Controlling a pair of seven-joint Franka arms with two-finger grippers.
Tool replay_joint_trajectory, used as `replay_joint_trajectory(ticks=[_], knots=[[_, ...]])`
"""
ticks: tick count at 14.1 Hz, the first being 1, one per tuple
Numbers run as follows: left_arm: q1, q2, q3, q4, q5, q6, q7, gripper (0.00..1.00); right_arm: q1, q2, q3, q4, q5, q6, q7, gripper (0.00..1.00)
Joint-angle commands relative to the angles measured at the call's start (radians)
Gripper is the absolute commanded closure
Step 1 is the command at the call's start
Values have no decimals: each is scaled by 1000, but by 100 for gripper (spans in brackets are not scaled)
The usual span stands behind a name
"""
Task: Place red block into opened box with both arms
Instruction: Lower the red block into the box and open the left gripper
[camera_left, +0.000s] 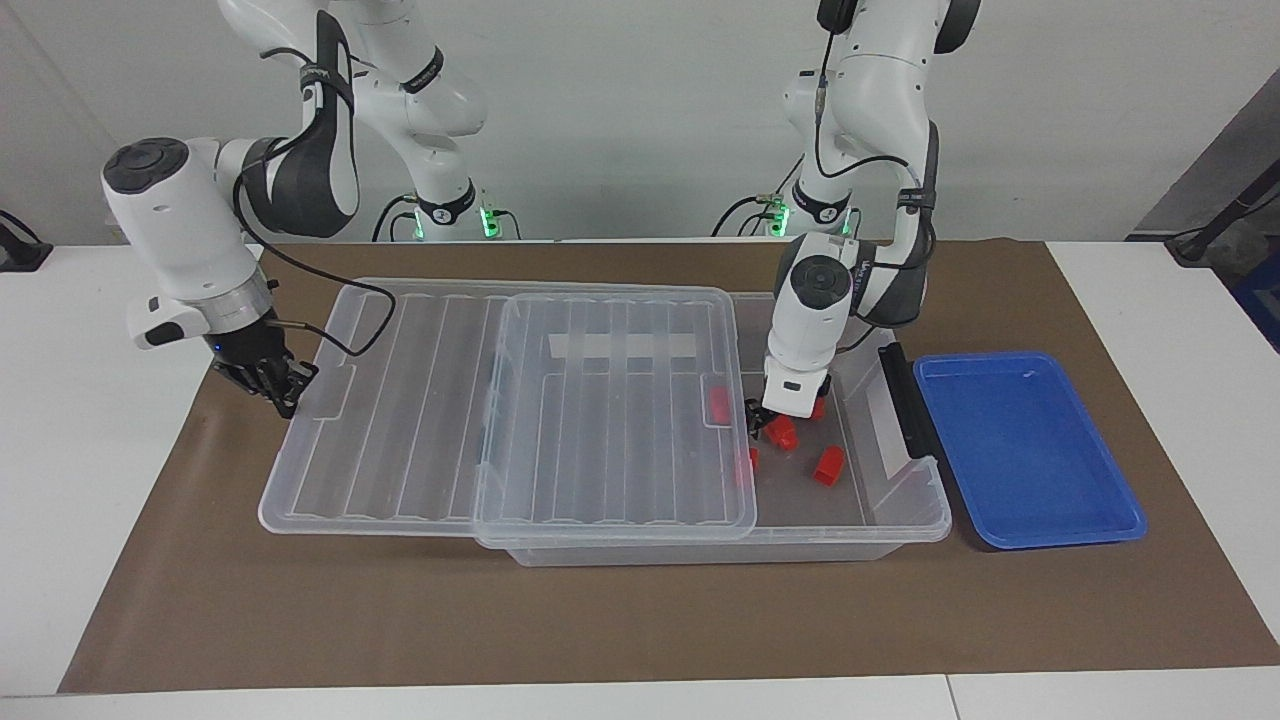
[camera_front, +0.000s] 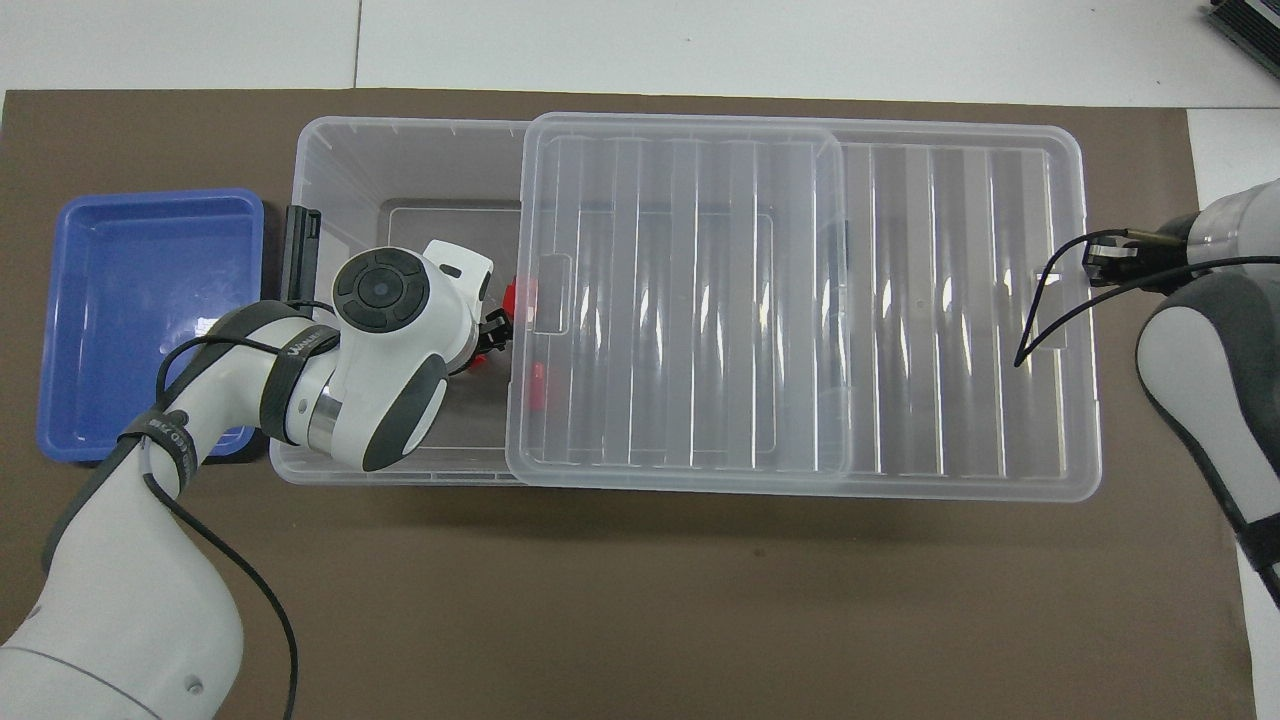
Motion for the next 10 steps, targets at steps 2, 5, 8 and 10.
replay_joint_trajectory(ticks=[2, 5, 8, 10], knots=[[-14, -38, 14, 58, 19, -133, 4, 0, -7, 5, 5, 2, 14, 19, -27, 100], [-5, -63, 13, 130, 18, -266, 8, 0, -7, 5, 5, 2, 13, 19, -27, 100], [39, -127, 24, 176, 16, -376, 62, 0, -7, 5, 5, 2, 14, 18, -26, 100], [77, -147, 27, 239, 7, -478, 182, 0, -5, 5, 8, 0, 13, 16, -26, 100]])
